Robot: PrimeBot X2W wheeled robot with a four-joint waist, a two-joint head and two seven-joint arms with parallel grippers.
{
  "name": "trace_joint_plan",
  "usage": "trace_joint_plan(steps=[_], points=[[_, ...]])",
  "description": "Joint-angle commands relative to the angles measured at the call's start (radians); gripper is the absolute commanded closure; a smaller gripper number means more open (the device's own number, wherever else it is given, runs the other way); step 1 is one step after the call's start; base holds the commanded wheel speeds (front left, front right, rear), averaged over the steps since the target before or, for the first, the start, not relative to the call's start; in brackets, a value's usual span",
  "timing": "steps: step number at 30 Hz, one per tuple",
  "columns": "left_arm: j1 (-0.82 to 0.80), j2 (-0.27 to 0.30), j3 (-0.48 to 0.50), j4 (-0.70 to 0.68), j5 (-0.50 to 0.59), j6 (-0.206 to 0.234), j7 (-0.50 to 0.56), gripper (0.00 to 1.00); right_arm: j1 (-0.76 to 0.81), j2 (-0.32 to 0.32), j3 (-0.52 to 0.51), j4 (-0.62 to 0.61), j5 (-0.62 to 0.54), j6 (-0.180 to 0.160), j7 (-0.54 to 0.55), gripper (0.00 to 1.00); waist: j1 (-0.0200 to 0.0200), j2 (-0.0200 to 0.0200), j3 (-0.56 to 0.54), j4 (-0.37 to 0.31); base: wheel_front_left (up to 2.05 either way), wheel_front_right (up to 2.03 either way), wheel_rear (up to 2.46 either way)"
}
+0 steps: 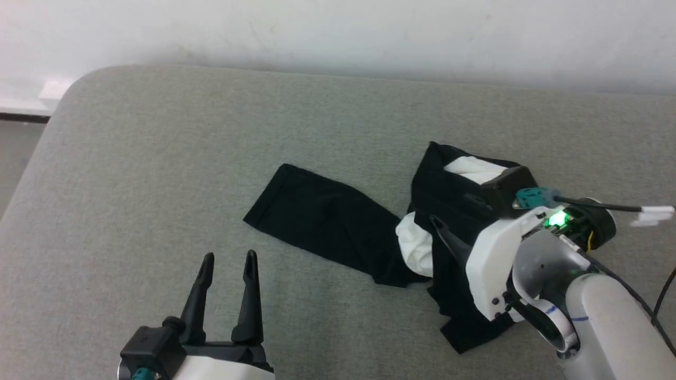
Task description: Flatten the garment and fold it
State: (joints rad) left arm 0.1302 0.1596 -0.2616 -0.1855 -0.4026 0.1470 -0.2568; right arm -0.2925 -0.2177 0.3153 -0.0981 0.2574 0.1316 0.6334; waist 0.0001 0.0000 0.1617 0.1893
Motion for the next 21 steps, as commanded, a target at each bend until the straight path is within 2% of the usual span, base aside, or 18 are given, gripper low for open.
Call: trace_joint_plan(steps=[1,7,8,9,10,17,21], points=[[-0.014,-0.002,0.003,0.003,0.013,-0.006,-0.005,0.0,-0.016,-0.003,0.003,0.005,0.004,-0.001,0.003,0.0,-0.0001,0.0,0.008,0.022,0.0,0.0,0.0],[-0.013,-0.019,0.012,0.022,0.023,-0.028,-0.005,0.0,-0.046,-0.014,0.044,0.092,0.005,-0.001,0.039,0.0,-0.0001,0.0,0.014,0.052,0.0,0.0,0.0],[-0.014,-0.022,0.013,0.024,0.025,-0.031,-0.005,0.0,-0.048,-0.01,0.04,0.102,0.001,-0.001,0.039,0.51,-0.0001,0.0,0.016,0.055,0.0,0.0,0.0],[-0.015,-0.025,0.015,0.026,0.027,-0.034,-0.005,0.0,-0.052,-0.007,0.037,0.107,-0.005,-0.001,0.034,0.81,-0.0001,0.0,0.018,0.057,0.0,0.0,0.0],[-0.015,-0.028,0.016,0.028,0.028,-0.036,-0.005,0.0,-0.056,-0.001,0.031,0.108,-0.012,-0.001,0.024,1.0,-0.0001,0.0,0.02,0.057,0.0,0.0,0.0],[-0.015,-0.041,0.036,0.042,0.034,-0.042,-0.005,0.0,-0.096,0.01,-0.008,0.09,-0.046,-0.001,-0.049,1.0,-0.0001,0.0,0.009,0.023,0.0,0.0,0.0],[-0.011,-0.041,0.049,0.042,0.037,-0.046,-0.005,0.0,-0.126,0.016,-0.067,0.055,-0.046,-0.001,-0.093,1.0,-0.0001,0.0,-0.013,-0.015,0.0,0.0,0.0]])
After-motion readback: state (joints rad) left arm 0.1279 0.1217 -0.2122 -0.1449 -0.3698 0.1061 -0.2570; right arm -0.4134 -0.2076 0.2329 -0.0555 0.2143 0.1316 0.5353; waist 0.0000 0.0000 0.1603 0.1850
